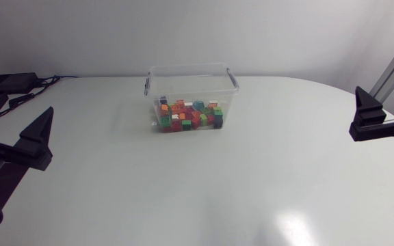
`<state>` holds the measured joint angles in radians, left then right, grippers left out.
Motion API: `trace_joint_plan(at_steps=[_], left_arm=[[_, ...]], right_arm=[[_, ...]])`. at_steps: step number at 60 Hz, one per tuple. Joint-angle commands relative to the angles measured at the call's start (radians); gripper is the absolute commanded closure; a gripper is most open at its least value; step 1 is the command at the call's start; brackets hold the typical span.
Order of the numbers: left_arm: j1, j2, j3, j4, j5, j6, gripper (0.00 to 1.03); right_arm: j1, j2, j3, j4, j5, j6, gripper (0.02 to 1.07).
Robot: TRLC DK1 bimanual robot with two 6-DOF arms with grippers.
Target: Place the duplo bricks in the container
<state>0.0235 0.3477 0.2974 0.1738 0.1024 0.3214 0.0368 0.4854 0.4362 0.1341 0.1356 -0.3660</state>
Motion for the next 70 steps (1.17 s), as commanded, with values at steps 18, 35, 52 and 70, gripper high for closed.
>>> trace_joint_plan(at_steps=[18,35,52,70], left_arm=[[-0.005,-0.138,-0.130,-0.065,-0.040,-0.139,0.06],[-0.014,-0.243,-0.214,-0.120,-0.072,-0.231,0.06],[-0.023,-0.346,-0.296,-0.173,-0.102,-0.320,0.06],[-0.023,-0.348,-0.297,-0.174,-0.102,-0.321,0.05]], right_arm=[[-0.018,-0.189,-0.181,-0.054,-0.046,0.146,0.06],[-0.027,-0.338,-0.309,-0.094,-0.091,0.256,0.06],[-0.037,-0.483,-0.434,-0.133,-0.135,0.364,0.06],[-0.037,-0.485,-0.436,-0.134,-0.136,0.366,0.06]])
